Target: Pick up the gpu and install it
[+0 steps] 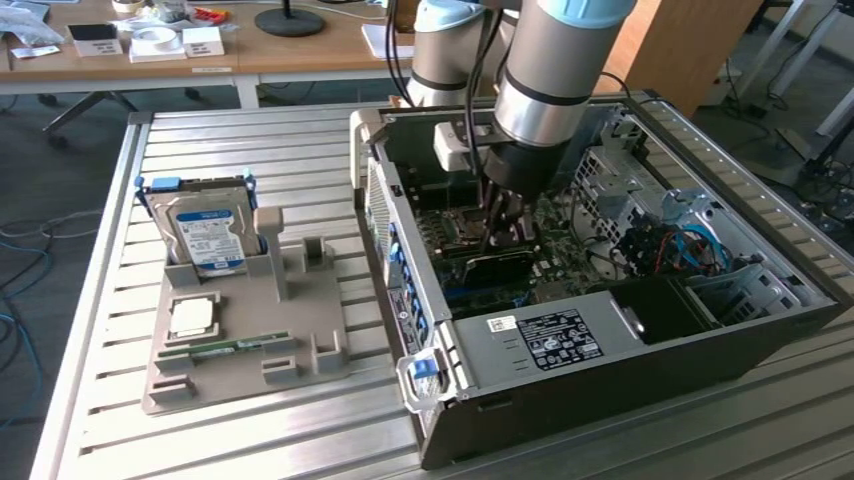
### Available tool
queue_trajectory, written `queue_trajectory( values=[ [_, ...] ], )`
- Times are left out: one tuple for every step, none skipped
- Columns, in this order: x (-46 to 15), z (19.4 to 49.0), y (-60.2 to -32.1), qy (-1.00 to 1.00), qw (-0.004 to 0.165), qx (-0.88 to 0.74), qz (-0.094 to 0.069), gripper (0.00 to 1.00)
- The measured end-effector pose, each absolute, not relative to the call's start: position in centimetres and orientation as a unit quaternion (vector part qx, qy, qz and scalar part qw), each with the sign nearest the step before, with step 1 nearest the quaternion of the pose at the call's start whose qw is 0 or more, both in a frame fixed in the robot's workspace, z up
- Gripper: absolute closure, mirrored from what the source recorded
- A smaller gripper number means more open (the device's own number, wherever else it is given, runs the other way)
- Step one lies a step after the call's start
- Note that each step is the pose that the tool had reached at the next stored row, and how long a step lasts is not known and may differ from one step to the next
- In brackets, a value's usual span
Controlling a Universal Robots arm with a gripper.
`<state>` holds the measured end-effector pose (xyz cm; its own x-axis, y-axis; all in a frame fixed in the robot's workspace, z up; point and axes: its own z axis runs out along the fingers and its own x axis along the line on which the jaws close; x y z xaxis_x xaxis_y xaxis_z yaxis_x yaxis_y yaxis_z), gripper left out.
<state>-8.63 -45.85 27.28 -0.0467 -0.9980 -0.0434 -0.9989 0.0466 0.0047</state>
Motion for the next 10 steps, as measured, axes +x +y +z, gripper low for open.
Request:
queue_trajectory(
  values=[
    [-8.63, 27.25, -45.86, 0.723, 0.014, -0.69, 0.017, 0.89],
    [-8.63, 27.25, -45.86, 0.723, 0.014, -0.69, 0.017, 0.89],
    [-8.63, 27.24, -45.86, 0.723, 0.014, -0.69, 0.017, 0.89],
    [-8.63, 27.2, -45.85, 0.723, 0.014, -0.69, 0.017, 0.89],
    [-8.63, 27.17, -45.83, 0.723, 0.014, -0.69, 0.017, 0.89],
    [-8.64, 27.15, -45.8, 0.723, 0.015, -0.69, 0.017, 0.89],
    [-8.64, 27.14, -45.79, 0.723, 0.015, -0.69, 0.017, 0.89],
    [-8.64, 27.13, -45.79, 0.723, 0.015, -0.69, 0.018, 0.89],
    [-8.65, 27.1, -45.79, 0.723, 0.015, -0.69, 0.018, 0.89],
    [-8.65, 27.03, -45.78, 0.723, 0.016, -0.69, 0.019, 0.89]
  ],
)
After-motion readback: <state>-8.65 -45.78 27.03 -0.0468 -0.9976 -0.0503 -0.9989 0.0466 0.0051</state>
